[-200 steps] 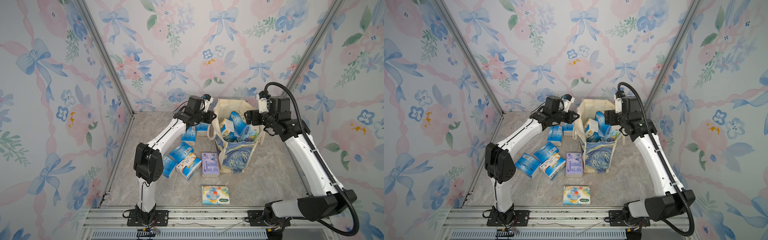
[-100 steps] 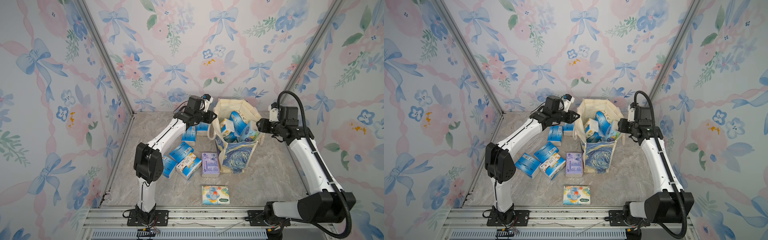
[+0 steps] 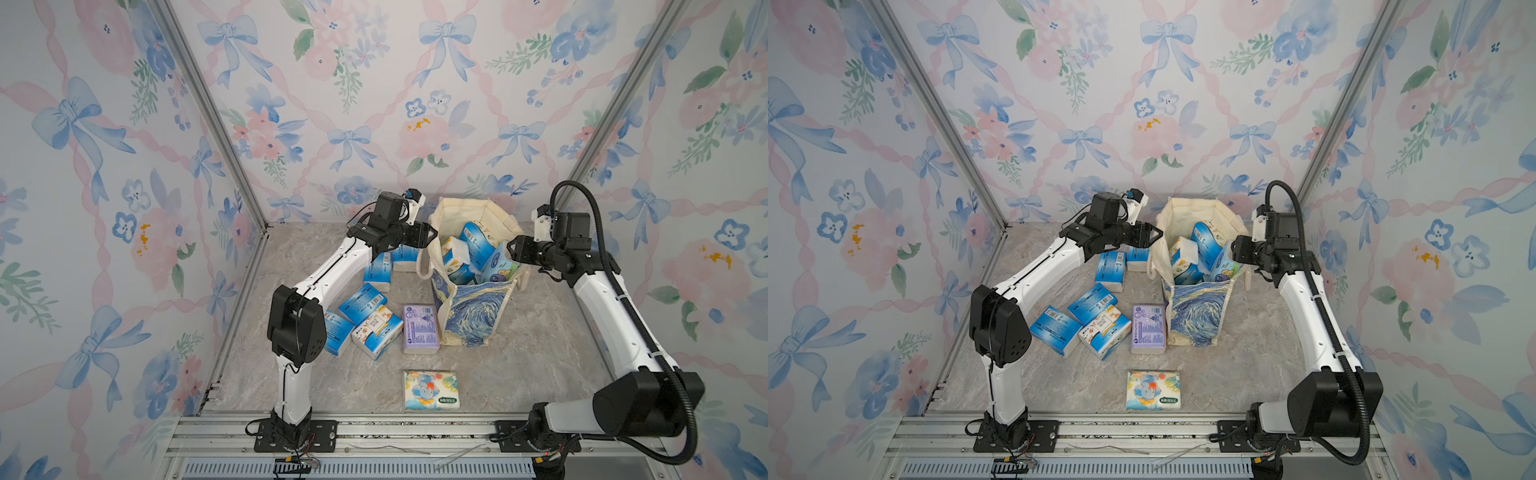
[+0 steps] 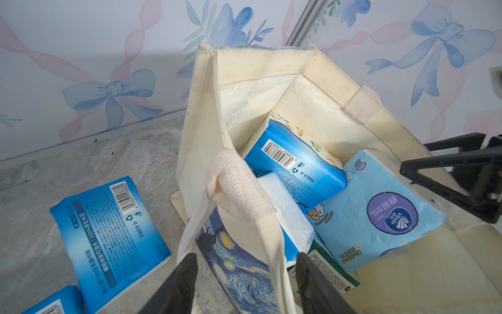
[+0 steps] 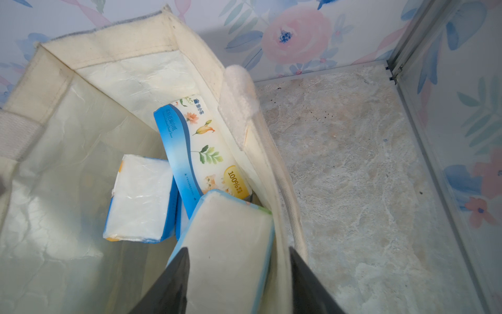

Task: Put tissues into the canvas bag
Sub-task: Pick up the pack of facial tissues from the center of the board.

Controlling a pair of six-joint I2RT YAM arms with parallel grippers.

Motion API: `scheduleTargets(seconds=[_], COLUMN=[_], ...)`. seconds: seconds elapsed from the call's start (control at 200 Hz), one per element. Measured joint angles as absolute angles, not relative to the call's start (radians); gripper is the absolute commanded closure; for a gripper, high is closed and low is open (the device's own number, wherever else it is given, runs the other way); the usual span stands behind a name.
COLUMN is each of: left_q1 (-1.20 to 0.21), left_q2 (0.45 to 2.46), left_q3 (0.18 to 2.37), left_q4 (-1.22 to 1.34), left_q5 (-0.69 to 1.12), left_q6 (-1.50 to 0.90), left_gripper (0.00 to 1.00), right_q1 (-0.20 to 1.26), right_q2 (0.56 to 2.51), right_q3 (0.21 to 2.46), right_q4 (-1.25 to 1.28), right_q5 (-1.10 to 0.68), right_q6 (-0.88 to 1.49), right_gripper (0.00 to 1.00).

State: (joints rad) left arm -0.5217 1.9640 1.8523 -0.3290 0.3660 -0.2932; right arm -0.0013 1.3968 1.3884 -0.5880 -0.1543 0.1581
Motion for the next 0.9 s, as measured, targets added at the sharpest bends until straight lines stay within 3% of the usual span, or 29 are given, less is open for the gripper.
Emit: scheduleTargets(seconds=[0.43,0.66,0.9], left_q1=[-0.484,-0.483,-0.560], left_q2=[1.737,1.536,1.334], left_q3=[1.713,1.534,1.262], left_q4=[-0.347,-0.338,-0.355], left_q5=[0.210,0.152,0.144], left_q6=[-0.246,-0.224,-0.216], left_gripper=[0.40,0.56,0.52], right_q1=[-0.026,-0.026,-0.022], right_q2=[1.275,1.149,0.874], right_q3=[1.349,1.301,1.190], right_q4=[-0.527,-0.508,-0.541], right_q5=[-0.146,-0.138,-0.198], right_q6=[0.150,0.151,0.173], right_gripper=[0.20,0.20,0.20])
